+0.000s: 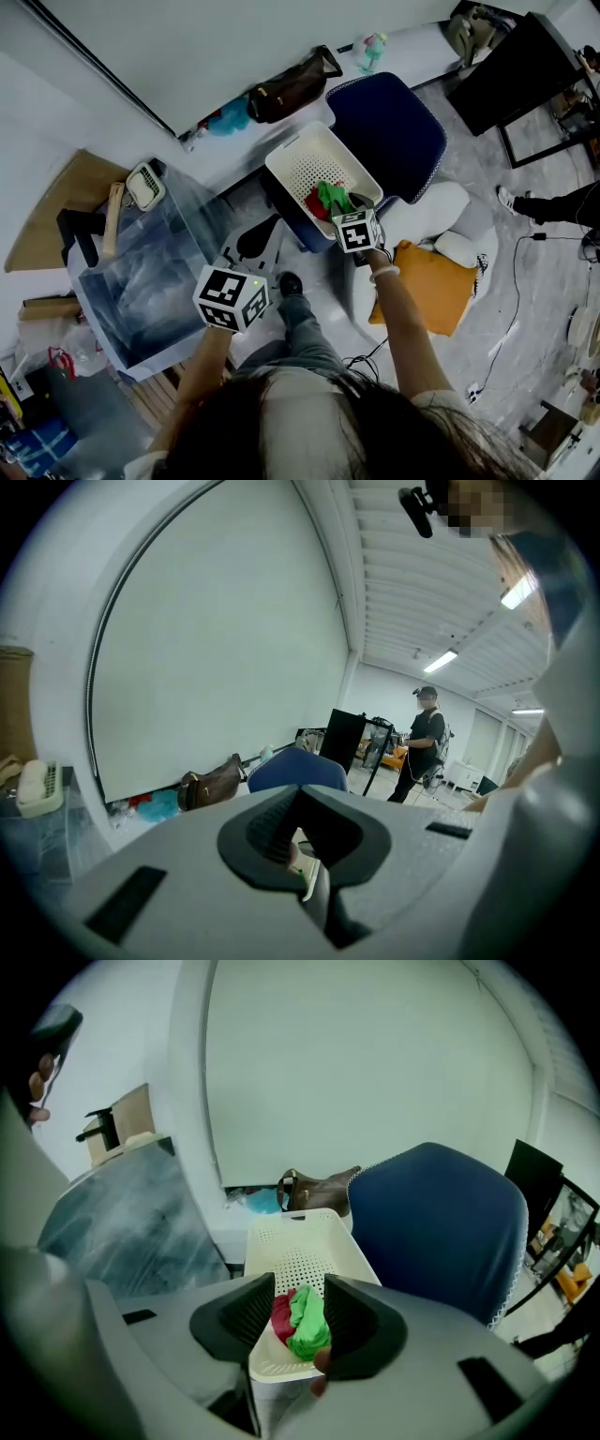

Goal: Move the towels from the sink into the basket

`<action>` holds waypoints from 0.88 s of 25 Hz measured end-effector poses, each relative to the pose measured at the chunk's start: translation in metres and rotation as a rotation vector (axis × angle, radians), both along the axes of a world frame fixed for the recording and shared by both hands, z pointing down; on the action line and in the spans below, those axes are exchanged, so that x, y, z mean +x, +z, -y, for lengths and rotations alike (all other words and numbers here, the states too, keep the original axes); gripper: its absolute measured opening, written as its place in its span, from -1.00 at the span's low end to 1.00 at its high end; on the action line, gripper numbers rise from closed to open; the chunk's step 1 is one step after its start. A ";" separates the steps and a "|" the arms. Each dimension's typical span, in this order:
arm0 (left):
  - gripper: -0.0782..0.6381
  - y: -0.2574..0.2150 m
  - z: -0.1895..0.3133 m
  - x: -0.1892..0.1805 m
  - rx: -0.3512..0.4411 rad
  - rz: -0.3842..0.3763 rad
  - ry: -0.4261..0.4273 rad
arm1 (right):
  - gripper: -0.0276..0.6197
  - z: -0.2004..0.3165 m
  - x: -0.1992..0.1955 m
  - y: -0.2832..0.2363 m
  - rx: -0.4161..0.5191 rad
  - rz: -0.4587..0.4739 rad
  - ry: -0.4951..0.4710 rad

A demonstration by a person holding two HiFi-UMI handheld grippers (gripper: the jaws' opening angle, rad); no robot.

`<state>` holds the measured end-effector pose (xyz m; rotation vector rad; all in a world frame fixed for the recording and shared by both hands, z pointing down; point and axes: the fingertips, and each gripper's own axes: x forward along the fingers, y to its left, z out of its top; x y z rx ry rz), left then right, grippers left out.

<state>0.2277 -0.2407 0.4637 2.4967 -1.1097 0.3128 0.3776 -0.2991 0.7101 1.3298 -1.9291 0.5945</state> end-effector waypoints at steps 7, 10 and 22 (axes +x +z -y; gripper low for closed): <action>-0.76 -0.017 -0.025 -0.011 0.032 -0.006 -0.026 | -0.42 -0.020 -0.019 -0.047 0.089 0.093 0.038; -0.76 -0.023 -0.037 -0.017 0.049 -0.012 -0.043 | -0.45 -0.030 -0.025 -0.066 0.128 0.101 0.032; -0.76 -0.054 -0.104 -0.055 0.131 0.003 -0.115 | -0.57 -0.096 -0.064 -0.134 0.263 0.124 -0.028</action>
